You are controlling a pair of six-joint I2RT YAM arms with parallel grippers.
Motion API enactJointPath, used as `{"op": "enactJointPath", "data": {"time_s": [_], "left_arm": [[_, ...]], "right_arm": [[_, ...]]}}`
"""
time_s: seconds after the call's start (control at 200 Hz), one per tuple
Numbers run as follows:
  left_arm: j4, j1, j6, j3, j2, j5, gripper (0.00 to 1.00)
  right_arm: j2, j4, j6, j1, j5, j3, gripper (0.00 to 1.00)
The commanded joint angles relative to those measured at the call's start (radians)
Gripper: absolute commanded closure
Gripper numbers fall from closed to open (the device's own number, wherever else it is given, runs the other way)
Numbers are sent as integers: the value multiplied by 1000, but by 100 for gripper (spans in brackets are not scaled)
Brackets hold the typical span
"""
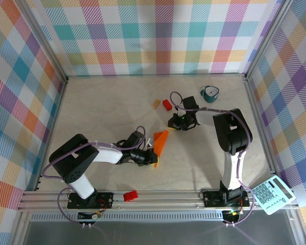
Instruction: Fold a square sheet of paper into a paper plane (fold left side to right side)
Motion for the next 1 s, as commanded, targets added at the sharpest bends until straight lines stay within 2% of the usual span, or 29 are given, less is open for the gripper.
{"op": "enactJointPath", "data": {"time_s": [0.0,0.315,0.545,0.665,0.995], "left_arm": [[-115,-10,-8,-50,24,-38,100],[-80,-9,-29,-60,-3,-52,100],[-68,-9,-39,-58,-1,-62,100],[-90,-10,-32,-49,-7,-68,100],[-141,-9,-15,-13,-24,-87,100]], "right_arm": [[-15,-8,-31,-5,11,27,96],[-80,10,-11,-5,13,-23,96],[-251,72,10,-5,81,-161,91],[-341,75,14,-5,101,-231,82],[-636,80,38,-8,203,-442,43]]}}
